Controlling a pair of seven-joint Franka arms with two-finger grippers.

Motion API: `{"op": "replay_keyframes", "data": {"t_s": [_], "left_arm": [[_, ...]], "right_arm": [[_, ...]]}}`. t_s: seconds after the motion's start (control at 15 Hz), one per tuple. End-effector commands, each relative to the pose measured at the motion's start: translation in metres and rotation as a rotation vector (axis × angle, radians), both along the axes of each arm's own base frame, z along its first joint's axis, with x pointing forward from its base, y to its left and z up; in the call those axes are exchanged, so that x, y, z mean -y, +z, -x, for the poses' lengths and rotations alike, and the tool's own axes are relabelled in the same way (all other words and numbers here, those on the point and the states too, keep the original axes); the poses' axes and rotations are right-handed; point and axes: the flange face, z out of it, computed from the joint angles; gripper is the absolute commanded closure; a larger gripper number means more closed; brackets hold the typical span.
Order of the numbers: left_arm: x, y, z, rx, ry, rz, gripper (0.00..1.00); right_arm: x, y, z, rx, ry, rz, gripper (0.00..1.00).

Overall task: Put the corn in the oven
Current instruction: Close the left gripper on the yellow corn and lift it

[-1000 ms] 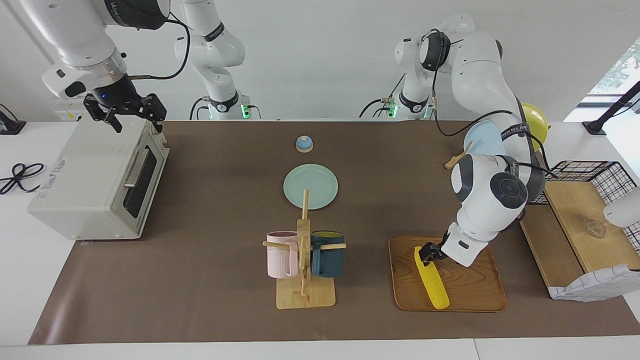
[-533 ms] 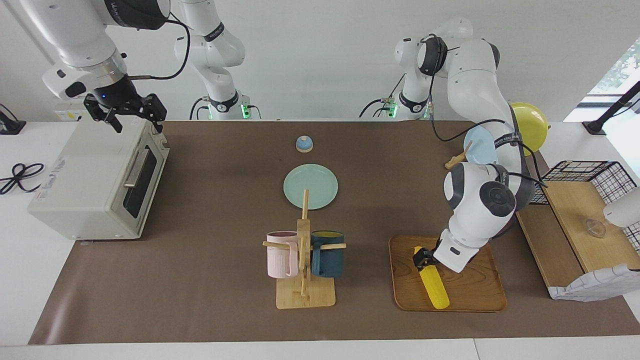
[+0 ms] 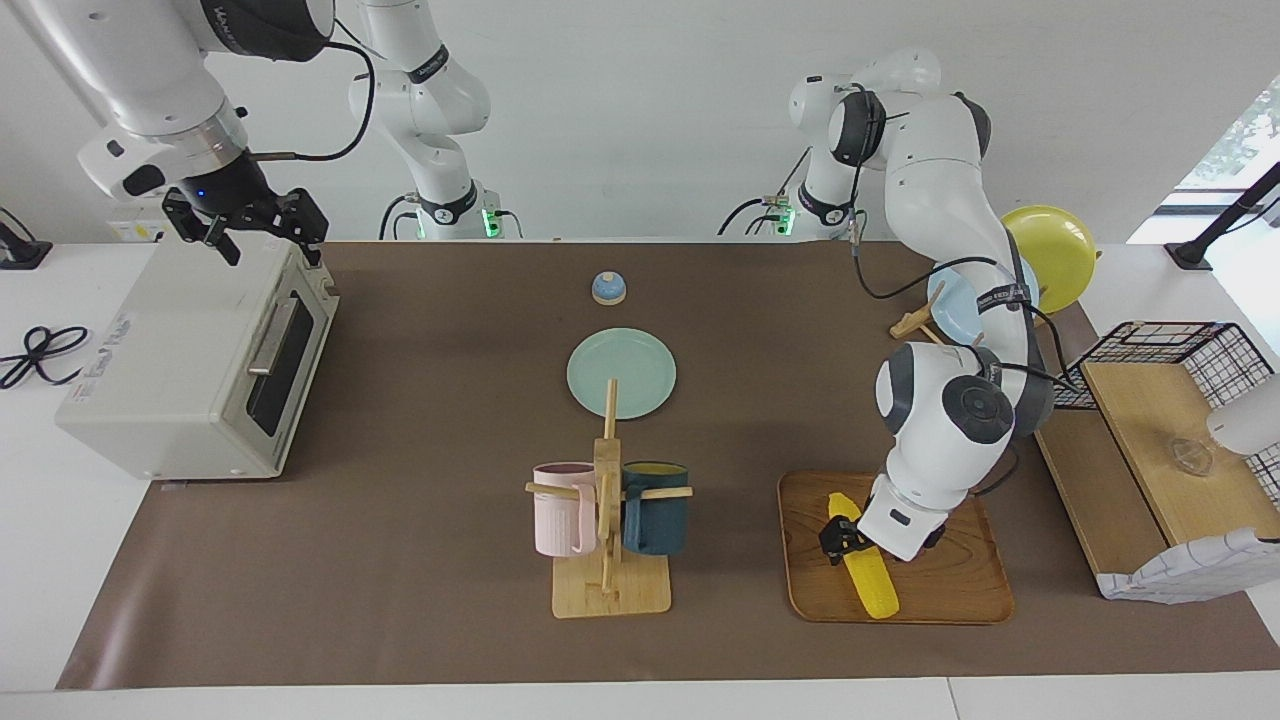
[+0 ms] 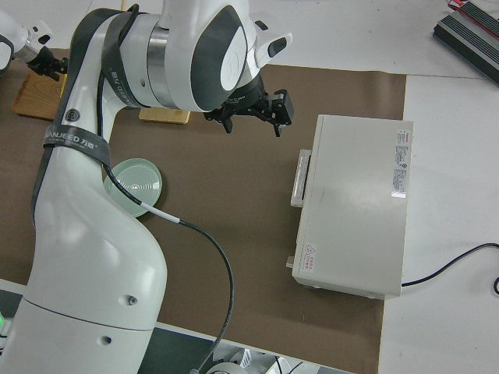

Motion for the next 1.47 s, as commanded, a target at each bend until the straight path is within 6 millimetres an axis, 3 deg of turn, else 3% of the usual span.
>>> {"op": "replay_keyframes", "data": {"t_s": [0.0,0.07,0.13,0.27,0.4,0.6,0.8,0.93,1.13,1.27,1.4], "left_arm": [[0.000,-0.007,-0.003,0.029,0.011,-0.025,0.00],[0.000,-0.008,-0.003,0.031,0.012,-0.026,0.00],[0.000,-0.010,-0.003,0.036,0.011,-0.026,0.00],[-0.002,-0.016,-0.001,0.037,0.011,-0.025,0.01],[-0.004,-0.016,-0.002,0.037,0.015,-0.024,0.16],[-0.007,-0.016,-0.002,0.031,0.021,-0.022,0.50],[-0.008,-0.015,0.000,0.002,0.022,-0.025,1.00],[-0.007,0.001,0.002,-0.004,0.032,-0.009,1.00],[-0.013,0.070,0.023,-0.063,0.075,0.041,1.00],[-0.012,0.112,0.050,-0.079,0.147,0.051,1.00],[-0.007,0.137,0.095,-0.121,0.158,0.095,1.00]], "right_arm": [[0.003,0.000,0.004,0.008,0.002,-0.028,0.00],[0.003,-0.003,0.004,0.008,0.001,-0.028,0.00],[0.003,-0.005,0.005,0.011,0.003,-0.027,0.16],[0.001,-0.011,0.005,0.011,0.000,-0.027,0.81],[0.001,-0.016,0.009,0.011,0.005,-0.028,1.00],[0.007,-0.030,0.020,-0.001,0.023,-0.035,1.00],[0.007,-0.035,0.018,0.038,-0.013,-0.031,1.00],[0.009,-0.043,0.019,0.061,-0.098,-0.022,1.00],[0.011,-0.074,0.030,0.033,-0.205,-0.016,1.00],[0.011,-0.077,0.027,0.083,-0.207,-0.001,1.00],[0.011,-0.083,0.030,0.075,-0.199,0.011,1.00]]}}
